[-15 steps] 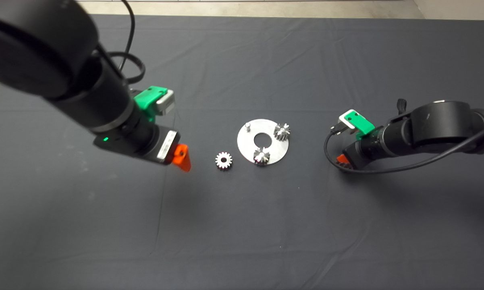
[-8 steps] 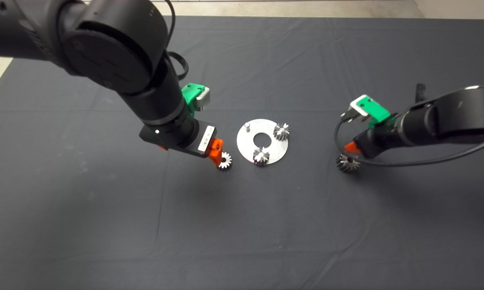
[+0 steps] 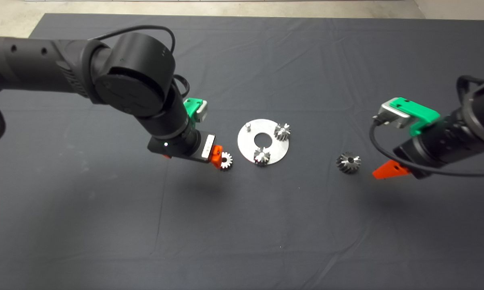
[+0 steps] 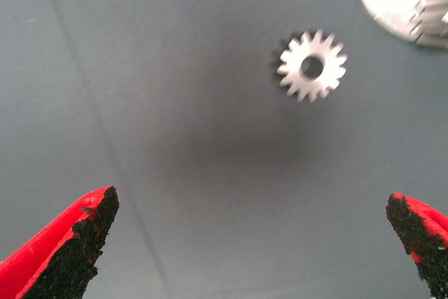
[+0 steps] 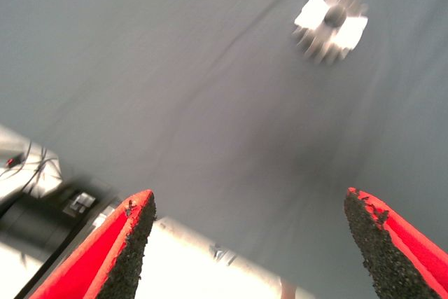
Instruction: Remove an incorrectly installed larger gear and replace it with the correct smaller gear
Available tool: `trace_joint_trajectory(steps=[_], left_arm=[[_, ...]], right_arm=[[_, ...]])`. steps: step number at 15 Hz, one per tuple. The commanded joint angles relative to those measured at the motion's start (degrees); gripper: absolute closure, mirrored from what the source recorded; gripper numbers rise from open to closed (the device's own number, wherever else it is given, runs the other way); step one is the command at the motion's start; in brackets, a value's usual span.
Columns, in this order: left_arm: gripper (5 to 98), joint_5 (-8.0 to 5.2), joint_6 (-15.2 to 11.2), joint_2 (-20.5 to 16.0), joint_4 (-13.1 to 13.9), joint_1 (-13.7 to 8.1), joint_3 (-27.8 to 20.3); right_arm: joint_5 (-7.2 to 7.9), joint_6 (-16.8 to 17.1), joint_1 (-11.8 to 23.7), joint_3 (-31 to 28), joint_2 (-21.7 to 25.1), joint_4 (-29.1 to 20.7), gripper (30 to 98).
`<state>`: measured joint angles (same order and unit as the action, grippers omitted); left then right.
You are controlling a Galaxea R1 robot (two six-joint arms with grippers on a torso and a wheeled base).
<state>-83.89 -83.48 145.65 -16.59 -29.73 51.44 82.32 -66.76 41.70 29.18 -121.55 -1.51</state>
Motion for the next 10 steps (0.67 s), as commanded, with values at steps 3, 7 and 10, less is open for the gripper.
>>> trace_joint_trajectory(steps=[3, 7, 10], left_arm=[[5.5, 0.31, 0.25, 1.53, -2.22, 0.9, 4.78], [5.5, 0.4, 0.25, 1.86, -3.03, 4.39, 7.5], [5.5, 0.31, 0.25, 3.98, -5.98, 5.82, 8.12]], right_arm=[[0.12, -3.64, 5.67, -6.52, 8.4, -6.57, 56.5], [0.12, -3.91, 5.76, -6.52, 8.47, -6.49, 51.7], [0.12, -3.91, 5.85, -6.68, 8.5, -6.57, 45.9]])
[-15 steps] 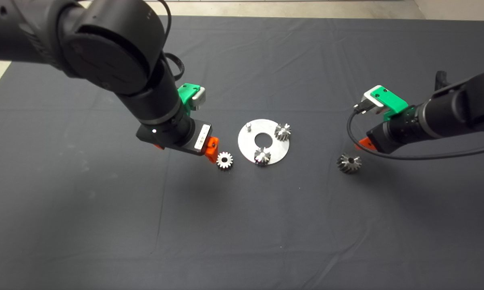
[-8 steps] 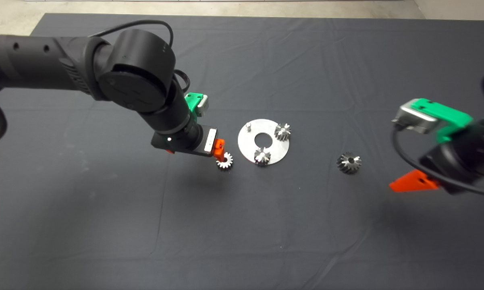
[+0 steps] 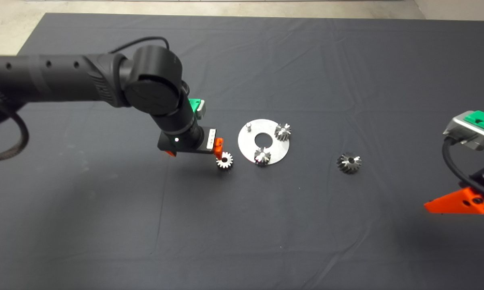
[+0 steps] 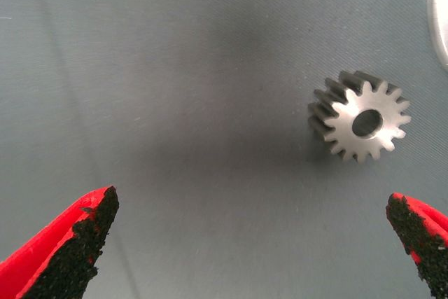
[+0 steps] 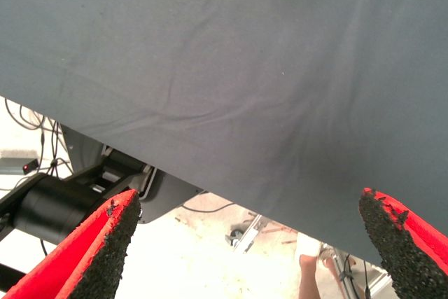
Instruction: Remove an incorrectly installed larger gear and replace it with the correct smaller gear
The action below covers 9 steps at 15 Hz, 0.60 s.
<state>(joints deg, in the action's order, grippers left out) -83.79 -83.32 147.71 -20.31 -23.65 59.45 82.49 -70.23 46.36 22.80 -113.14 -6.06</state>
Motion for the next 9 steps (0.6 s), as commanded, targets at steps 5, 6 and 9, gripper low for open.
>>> trace_joint_trajectory(steps=[5, 6, 9], left_arm=[[5.5, -0.33, 0.09, 5.09, -4.48, 0.53, 2.23], [5.5, -0.33, 0.01, 5.09, -4.48, 0.62, 2.23], [5.5, -0.33, 0.0, 5.18, -4.56, 1.86, 3.55]], right_arm=[[-0.32, -0.26, 1.37, -0.93, 0.06, -2.03, 41.6], [-0.32, -0.26, 1.37, -0.93, 0.06, -2.03, 41.6], [-0.49, -0.17, 1.72, -1.45, -0.29, -2.03, 36.4]])
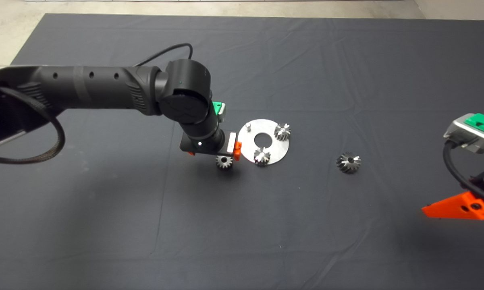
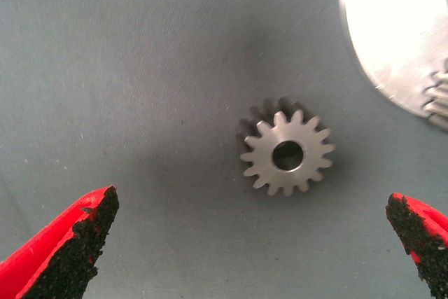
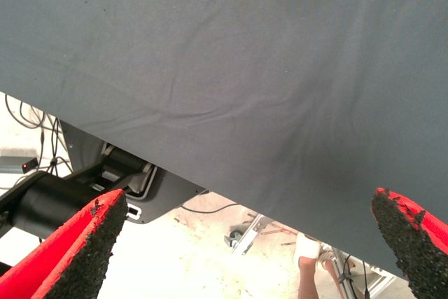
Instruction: Remove an incorrectly installed larger gear and replace it with the correct smaller gear
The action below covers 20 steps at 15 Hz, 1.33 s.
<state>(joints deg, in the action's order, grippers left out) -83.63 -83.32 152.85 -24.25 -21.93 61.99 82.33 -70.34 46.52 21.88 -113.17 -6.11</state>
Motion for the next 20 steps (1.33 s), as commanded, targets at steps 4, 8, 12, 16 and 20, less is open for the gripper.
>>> trace_joint_trajectory(steps=[4, 8, 12, 16, 20], left_arm=[[5.5, -0.48, -0.52, 1.27, -0.63, 0.83, 1.71], [5.5, -0.48, -0.52, 4.53, -0.8, 1.89, 4.31], [5.5, -0.4, -0.35, 4.62, -1.07, 2.77, 4.7], [5.5, -0.48, -0.07, 4.53, -2.38, 4.02, 4.79], [9.0, -0.48, 0.0, 4.53, -3.17, 4.26, 4.61]], right_arm=[[-0.33, -0.06, 2.08, -0.54, -0.26, -1.98, 36.4], [-0.33, -0.06, 2.26, -0.54, -0.26, -1.98, 34.2], [-0.33, -0.16, 2.35, -0.54, -0.26, -1.98, 31.7], [-0.33, -0.41, 3.14, -0.46, 0.01, -1.98, 31.7], [-0.33, -0.41, 3.23, -0.54, -0.07, -1.98, 31.7]])
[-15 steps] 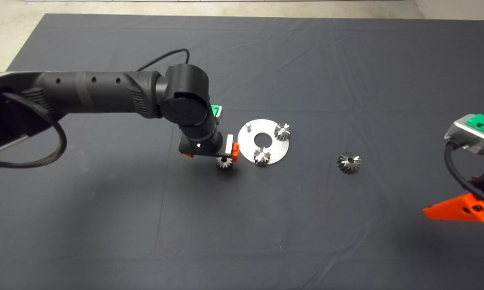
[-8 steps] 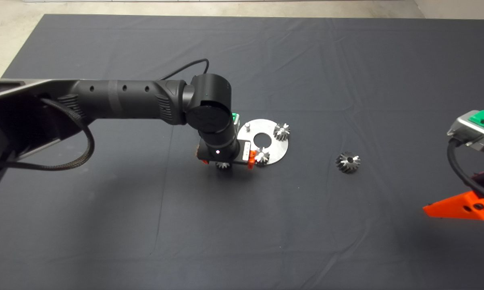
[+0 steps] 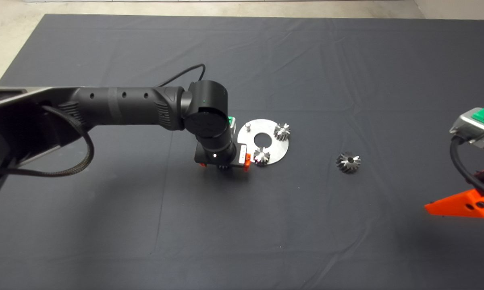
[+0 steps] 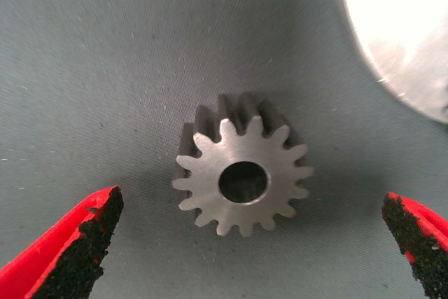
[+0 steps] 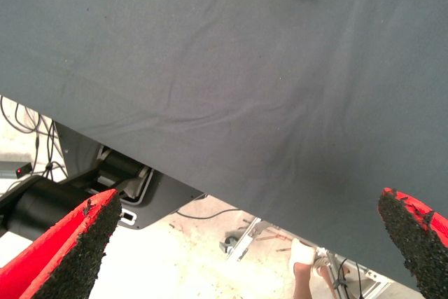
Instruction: Remove an incorrectly installed larger gear and replace it with the correct smaller gear
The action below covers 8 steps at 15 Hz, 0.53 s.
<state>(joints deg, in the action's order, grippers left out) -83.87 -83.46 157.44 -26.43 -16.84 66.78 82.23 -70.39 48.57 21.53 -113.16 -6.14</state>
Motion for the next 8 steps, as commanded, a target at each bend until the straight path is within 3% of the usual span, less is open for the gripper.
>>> trace_joint_trajectory(steps=[1, 8], left_arm=[[9.1, -0.24, 0.14, -0.15, -0.99, -0.83, -0.04], [18.4, -0.42, 1.18, 0.02, -3.19, -1.01, 0.04]], right_arm=[[-0.22, -0.36, 1.18, -0.19, -0.01, -1.94, 31.7], [-0.22, -0.36, 1.18, -0.19, -0.01, -1.94, 31.7]])
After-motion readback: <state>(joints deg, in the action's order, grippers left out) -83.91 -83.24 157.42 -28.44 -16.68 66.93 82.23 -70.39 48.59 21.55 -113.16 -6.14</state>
